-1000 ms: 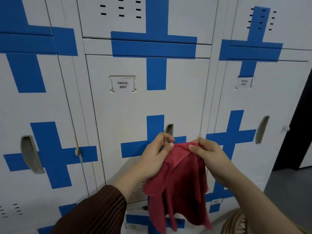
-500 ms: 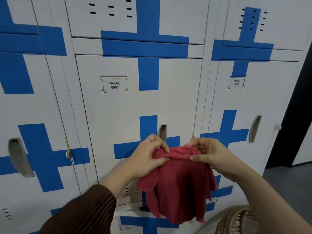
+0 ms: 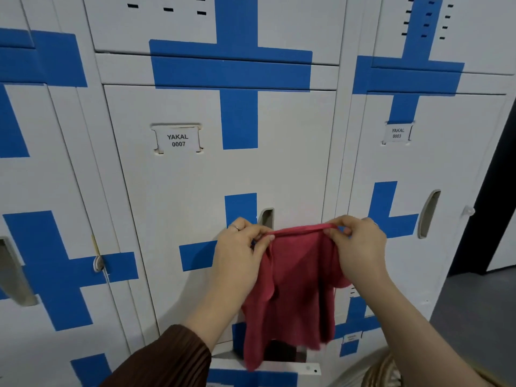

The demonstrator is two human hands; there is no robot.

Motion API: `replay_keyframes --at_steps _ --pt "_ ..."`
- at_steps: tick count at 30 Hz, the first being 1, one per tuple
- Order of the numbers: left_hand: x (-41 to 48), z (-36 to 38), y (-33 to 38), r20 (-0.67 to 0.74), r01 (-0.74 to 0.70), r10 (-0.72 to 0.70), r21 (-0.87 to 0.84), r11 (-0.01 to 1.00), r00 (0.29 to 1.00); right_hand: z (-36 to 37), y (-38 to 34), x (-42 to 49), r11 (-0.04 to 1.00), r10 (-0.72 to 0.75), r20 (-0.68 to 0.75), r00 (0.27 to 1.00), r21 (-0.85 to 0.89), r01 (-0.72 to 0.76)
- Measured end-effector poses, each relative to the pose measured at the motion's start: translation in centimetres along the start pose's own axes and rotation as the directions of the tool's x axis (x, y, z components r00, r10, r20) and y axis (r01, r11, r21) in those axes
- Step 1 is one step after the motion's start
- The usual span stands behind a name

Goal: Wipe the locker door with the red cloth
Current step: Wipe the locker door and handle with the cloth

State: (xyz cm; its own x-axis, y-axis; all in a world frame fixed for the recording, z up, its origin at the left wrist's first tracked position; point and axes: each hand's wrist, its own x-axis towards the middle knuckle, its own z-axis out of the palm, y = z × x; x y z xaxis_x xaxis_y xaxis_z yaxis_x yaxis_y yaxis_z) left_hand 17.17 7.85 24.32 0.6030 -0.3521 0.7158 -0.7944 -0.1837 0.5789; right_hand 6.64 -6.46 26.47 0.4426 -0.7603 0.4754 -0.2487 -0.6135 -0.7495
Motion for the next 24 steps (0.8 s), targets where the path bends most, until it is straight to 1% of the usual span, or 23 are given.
replay_keyframes --at_steps 3,5,8,10,11,14,16,18,20,22,24 --pt "0.6 0.5 0.6 -0.121 0.001 0.006 0.064 0.998 0.993 1.2 -1.2 0.7 0.990 0.016 -0.129 0.992 0.142 0.002" --pt "0.9 0.8 1.0 -0.191 0.037 -0.023 0.069 0.997 0.981 1.9 -1.9 0.9 0.984 -0.011 -0.189 0.982 0.172 0.044" --pt "1.0 1.3 1.4 -0.263 0.122 -0.118 -0.001 0.993 0.958 2.8 -2.5 0.6 0.972 -0.079 -0.302 0.950 0.189 0.140" --pt "0.8 1.8 1.6 -0.289 0.192 -0.209 -0.086 0.978 0.934 3.7 -2.4 0.3 0.953 -0.136 -0.344 0.929 0.210 0.217" --pt "0.7 2.2 1.6 -0.311 0.206 -0.230 -0.106 0.973 0.922 4.3 -2.1 0.2 0.945 -0.179 -0.359 0.916 0.197 0.262" --pt "-0.2 3.5 1.4 -0.360 0.218 -0.257 -0.146 0.965 0.897 5.4 -0.7 -0.1 0.913 -0.317 -0.362 0.876 0.135 0.386" --pt "-1.3 4.6 1.0 -0.364 0.180 -0.229 -0.164 0.970 0.903 5.5 0.1 -0.1 0.897 -0.360 -0.358 0.862 0.120 0.425" --pt "-2.8 5.7 0.9 -0.339 0.150 -0.189 -0.138 0.979 0.922 5.4 0.7 0.1 0.901 -0.384 -0.345 0.857 0.065 0.430" --pt "-3.7 6.4 1.3 -0.319 0.158 -0.192 -0.129 0.979 0.928 5.5 1.1 0.3 0.906 -0.403 -0.324 0.856 -0.005 0.424" --pt "-3.8 6.5 1.9 -0.303 0.211 -0.248 -0.151 0.966 0.920 5.9 1.2 0.5 0.907 -0.411 -0.291 0.864 -0.042 0.418" --pt "-3.4 6.4 2.6 -0.315 0.258 -0.313 -0.205 0.944 0.896 6.3 1.1 0.6 0.911 -0.410 -0.260 0.874 -0.069 0.407"
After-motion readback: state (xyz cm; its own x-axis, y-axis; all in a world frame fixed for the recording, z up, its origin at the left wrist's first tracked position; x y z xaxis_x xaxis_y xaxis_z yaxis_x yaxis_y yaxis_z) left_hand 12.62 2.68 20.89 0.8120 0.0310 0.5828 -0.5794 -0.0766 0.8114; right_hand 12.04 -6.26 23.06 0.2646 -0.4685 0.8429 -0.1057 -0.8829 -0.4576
